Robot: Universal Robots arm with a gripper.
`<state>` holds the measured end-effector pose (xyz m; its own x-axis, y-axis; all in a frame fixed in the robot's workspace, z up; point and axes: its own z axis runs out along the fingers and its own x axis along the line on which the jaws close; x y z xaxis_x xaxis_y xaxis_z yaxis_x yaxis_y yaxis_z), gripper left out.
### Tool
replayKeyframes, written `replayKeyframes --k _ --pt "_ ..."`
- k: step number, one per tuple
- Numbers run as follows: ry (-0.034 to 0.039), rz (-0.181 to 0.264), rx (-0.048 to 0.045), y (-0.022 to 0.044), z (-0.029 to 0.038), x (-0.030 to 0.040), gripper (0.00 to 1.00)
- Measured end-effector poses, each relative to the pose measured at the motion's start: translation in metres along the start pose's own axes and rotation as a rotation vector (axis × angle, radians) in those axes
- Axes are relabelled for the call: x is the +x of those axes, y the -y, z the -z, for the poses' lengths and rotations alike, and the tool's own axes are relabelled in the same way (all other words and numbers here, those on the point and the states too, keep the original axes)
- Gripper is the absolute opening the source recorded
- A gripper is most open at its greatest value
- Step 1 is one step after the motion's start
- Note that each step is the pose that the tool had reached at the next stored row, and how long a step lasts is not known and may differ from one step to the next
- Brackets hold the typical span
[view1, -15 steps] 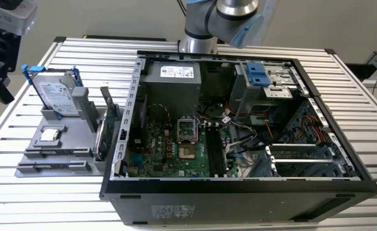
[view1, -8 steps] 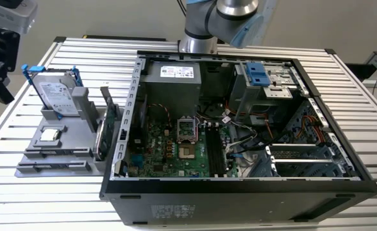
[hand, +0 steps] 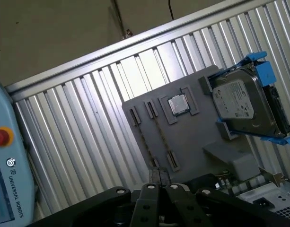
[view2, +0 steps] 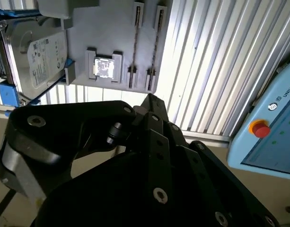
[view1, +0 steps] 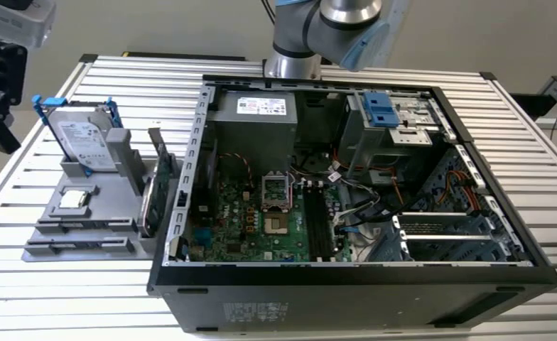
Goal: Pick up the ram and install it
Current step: 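Pick up the ram and move it above insertion slot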
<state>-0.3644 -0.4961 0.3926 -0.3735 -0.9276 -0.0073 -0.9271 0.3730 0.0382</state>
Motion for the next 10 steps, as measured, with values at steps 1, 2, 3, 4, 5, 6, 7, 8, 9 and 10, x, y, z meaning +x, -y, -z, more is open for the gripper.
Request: replayKeyframes --k 1,2,3,4,5,6,7,8,9,10 --pt "-0.0003 0.006 -0.0001 0.0000 0.0000 0.0000 0.00" --pt "-0.0005 0.014 -0.0001 0.0000 0.0000 0.0000 0.00" --pt "-0.0009 0.024 -0.0002 0.0000 0.0000 0.0000 0.00" --pt "-0.0013 0.034 -0.0003 0.0000 0.0000 0.0000 0.00" --pt "-0.0017 0.046 -0.0003 0.0000 -0.0001 0.0000 0.00" --pt "-0.0022 0.058 -0.0004 0.0000 0.0000 0.0000 0.00" --pt "-0.0026 0.070 -0.0005 0.0000 0.0000 0.0000 0.00" --pt "-0.0031 0.081 -0.0006 -0.0001 0.0000 0.0000 0.00" --pt "-0.0036 0.093 -0.0007 -0.0001 0.0000 0.0000 0.00" --pt "-0.0041 0.104 -0.0007 -0.0001 0.0000 0.0000 0.00"
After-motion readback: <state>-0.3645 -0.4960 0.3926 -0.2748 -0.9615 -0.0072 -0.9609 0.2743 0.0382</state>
